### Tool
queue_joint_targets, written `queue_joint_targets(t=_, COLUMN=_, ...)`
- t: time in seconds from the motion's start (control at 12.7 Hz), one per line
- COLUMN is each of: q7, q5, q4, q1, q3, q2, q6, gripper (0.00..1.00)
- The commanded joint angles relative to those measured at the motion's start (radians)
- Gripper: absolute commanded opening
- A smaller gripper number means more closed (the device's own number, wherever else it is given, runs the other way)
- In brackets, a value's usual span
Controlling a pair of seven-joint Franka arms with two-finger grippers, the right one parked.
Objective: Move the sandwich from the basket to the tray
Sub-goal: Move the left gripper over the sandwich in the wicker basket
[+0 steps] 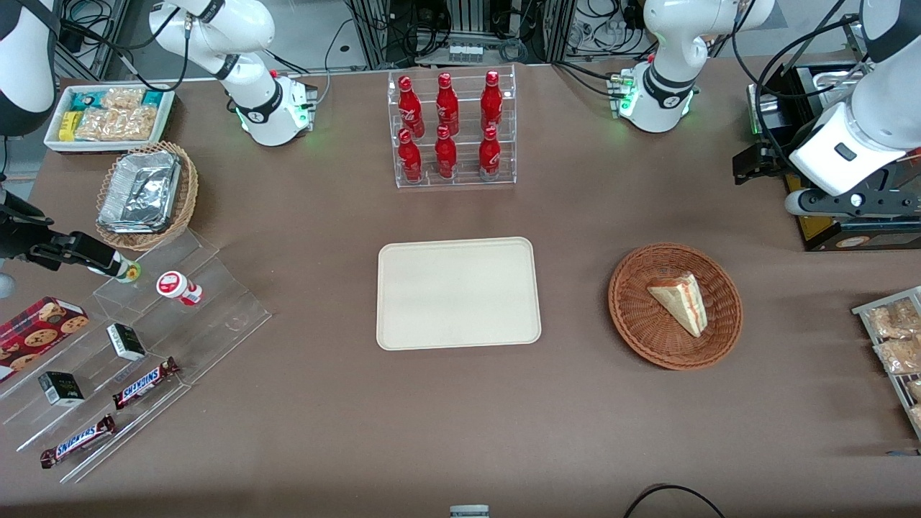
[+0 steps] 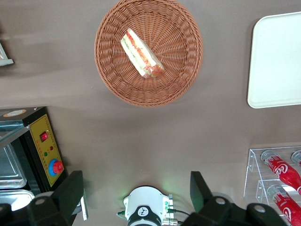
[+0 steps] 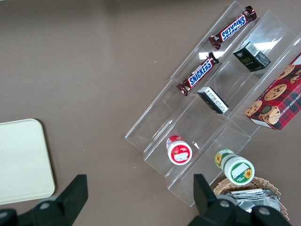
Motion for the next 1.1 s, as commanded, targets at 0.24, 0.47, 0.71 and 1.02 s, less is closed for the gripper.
queue_joint_targets(t=0.24, q7=0.019, q5=-0.004, q4=0.001, q1=0.009, q3=-0.014, q2=0.052, q6=0.075, gripper=1.0)
queue_joint_targets(t=0.47, q7=0.022, q5=0.005, q4=-0.002, q1=0.014, q3=-0.012, q2=0.101, q6=0.106, gripper=1.0)
queue_joint_targets(t=0.71, q7=0.021, q5=0.004, q4=-0.065, q1=0.019, q3=-0.01, q2=0.112, q6=0.174, gripper=1.0)
queue_joint_targets(t=1.02, q7=0.016, q5=0.004, q4=-0.161, q1=0.035, q3=-0.003, q2=0.124, q6=0.299, gripper=1.0)
